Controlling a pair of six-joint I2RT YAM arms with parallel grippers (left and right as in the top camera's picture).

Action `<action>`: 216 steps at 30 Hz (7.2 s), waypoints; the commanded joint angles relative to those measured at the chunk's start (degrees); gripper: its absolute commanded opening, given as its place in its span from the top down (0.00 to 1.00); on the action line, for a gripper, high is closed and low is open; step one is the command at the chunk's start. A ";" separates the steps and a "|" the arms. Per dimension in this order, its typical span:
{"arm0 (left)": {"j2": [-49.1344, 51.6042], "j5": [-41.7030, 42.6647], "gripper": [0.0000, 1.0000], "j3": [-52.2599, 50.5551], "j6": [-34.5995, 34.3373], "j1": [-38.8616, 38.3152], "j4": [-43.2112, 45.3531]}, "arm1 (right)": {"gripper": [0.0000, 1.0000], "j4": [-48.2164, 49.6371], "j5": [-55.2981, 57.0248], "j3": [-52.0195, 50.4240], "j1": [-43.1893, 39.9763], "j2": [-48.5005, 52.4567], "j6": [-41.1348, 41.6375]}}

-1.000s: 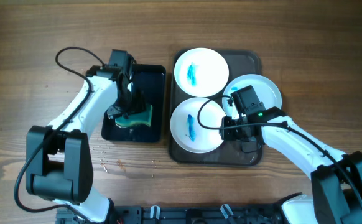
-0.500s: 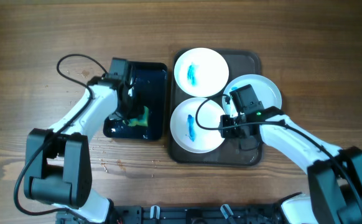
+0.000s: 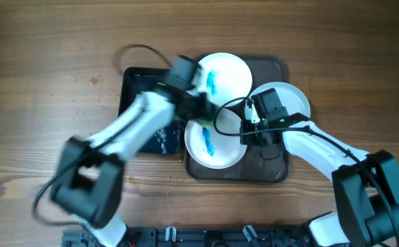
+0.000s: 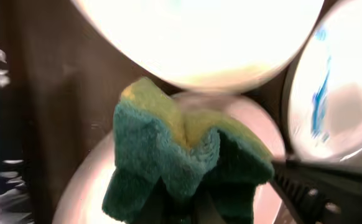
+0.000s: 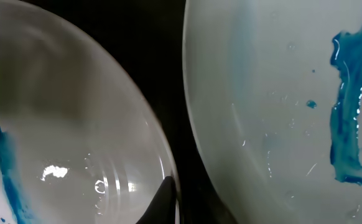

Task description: Clean dirty plates on tray and stack at the side

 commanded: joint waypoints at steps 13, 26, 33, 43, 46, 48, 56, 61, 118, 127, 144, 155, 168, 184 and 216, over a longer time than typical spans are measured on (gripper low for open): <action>8.46 -9.22 0.96 -1.20 1.16 1.55 -10.03 | 0.96 -3.34 6.19 -1.75 0.11 3.61 3.96; 8.52 10.54 0.96 -1.20 -0.31 -6.99 -1.86 | 0.96 -5.64 7.52 -1.73 -3.02 3.61 9.27; 8.52 -27.28 0.96 -1.20 -3.10 -5.86 -17.40 | 0.96 -5.62 7.52 -1.73 -3.02 3.61 9.27; 8.74 1.66 0.96 0.72 3.21 -4.02 -0.72 | 0.96 -5.62 7.54 -1.73 -3.02 3.61 9.77; 10.12 14.67 0.96 -0.74 4.11 -5.75 7.98 | 0.96 -5.62 7.54 -1.73 -3.02 3.61 9.75; 11.76 14.80 0.96 -0.76 4.13 -7.06 8.48 | 0.96 -5.62 7.54 -1.73 -3.02 3.61 9.75; 13.66 28.06 0.96 -0.74 7.28 -8.09 5.77 | 0.96 -5.66 7.54 -1.73 -3.02 3.61 9.68; 13.55 17.49 0.96 -0.74 6.29 -8.07 -7.56 | 0.96 -5.68 7.54 -1.73 -3.02 3.61 9.70; -8.76 -12.66 0.16 -3.19 3.96 19.69 -13.81 | 0.96 -15.93 -0.83 6.58 -3.02 -1.07 -3.56; -30.69 -12.00 0.00 1.97 4.28 26.34 -20.59 | 0.96 -36.13 -1.57 32.94 -1.11 -3.30 -8.11; -44.30 -9.25 0.00 1.95 4.55 32.52 -28.63 | 0.95 11.58 55.91 34.71 27.02 6.75 -30.05; -41.94 -9.27 0.00 1.95 4.55 32.52 -28.63 | 0.96 29.83 73.94 34.71 36.48 6.75 -55.12; -41.94 -9.25 0.00 1.95 4.55 32.52 -28.65 | 0.96 30.42 73.94 34.71 36.68 6.75 -55.10; -41.94 -9.25 0.00 1.95 4.55 32.52 -28.63 | 0.96 29.09 73.61 34.69 35.65 6.75 -47.82; -41.94 -9.25 0.00 1.95 4.96 32.52 -28.61 | 0.96 -32.48 19.28 34.58 -54.75 7.15 3.61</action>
